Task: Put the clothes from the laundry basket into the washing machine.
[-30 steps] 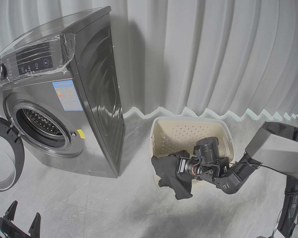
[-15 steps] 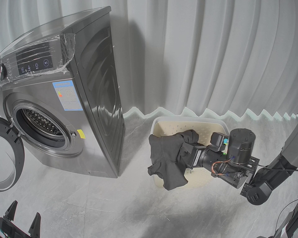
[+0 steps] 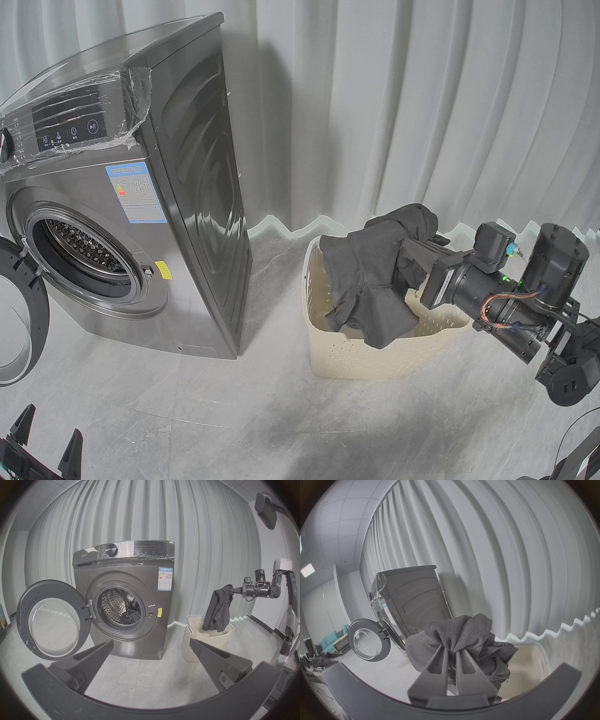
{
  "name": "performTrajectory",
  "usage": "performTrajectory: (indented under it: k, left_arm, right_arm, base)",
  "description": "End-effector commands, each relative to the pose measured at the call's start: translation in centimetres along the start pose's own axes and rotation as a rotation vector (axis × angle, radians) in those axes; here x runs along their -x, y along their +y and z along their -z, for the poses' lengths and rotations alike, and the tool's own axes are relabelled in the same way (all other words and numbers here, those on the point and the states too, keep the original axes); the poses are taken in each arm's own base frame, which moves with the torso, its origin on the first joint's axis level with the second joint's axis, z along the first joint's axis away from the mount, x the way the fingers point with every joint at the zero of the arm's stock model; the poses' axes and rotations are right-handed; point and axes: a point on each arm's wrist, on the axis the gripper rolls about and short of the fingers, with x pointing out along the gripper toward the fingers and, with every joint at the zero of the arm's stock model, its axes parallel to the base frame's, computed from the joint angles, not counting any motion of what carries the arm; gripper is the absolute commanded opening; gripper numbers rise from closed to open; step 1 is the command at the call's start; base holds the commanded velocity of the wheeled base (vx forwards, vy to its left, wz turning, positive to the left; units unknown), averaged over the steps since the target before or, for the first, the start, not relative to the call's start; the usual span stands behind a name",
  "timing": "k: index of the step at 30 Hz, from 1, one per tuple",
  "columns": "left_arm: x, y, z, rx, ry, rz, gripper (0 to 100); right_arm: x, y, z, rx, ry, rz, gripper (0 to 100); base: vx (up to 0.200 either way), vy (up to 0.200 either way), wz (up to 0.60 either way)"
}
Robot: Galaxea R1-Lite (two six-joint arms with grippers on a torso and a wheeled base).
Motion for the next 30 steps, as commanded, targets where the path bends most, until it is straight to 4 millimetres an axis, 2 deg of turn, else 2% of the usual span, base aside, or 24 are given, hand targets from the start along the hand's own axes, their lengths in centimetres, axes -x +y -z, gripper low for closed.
performTrajectory:
  k: [1, 11, 18, 22, 30]
  left_arm:
    - [0.0, 0.0, 0.5, 0.007, 0.0, -0.001, 100]
    - [0.0, 0.0, 0.5, 0.006, 0.0, 0.002, 100]
    - [0.0, 0.0, 0.5, 0.001, 0.0, 0.006, 100]
    - [0.0, 0.0, 0.5, 0.003, 0.002, 0.006, 100]
    - [0.0, 0.0, 0.5, 0.003, 0.0, 0.006, 100]
  right_arm:
    - [2.5, 0.2, -3.2, 0.034, -0.079, -0.006, 0]
    - [3.9, -0.5, -3.1, 0.041, -0.008, 0.036, 0]
    - [3.7, -0.4, -2.7, 0.047, -0.003, 0.07, 0]
    - [3.7, 0.4, -2.9, 0.038, -0.022, 0.042, 0]
    - [3.7, 0.3, -2.9, 0.033, -0.023, 0.045, 0]
  base:
    - [0.0, 0.0, 0.0]
    - [0.0, 0.0, 0.0]
    - [0.0, 0.2, 0.0]
    - [0.0, 0.2, 0.0]
    - [0.0, 0.2, 0.0]
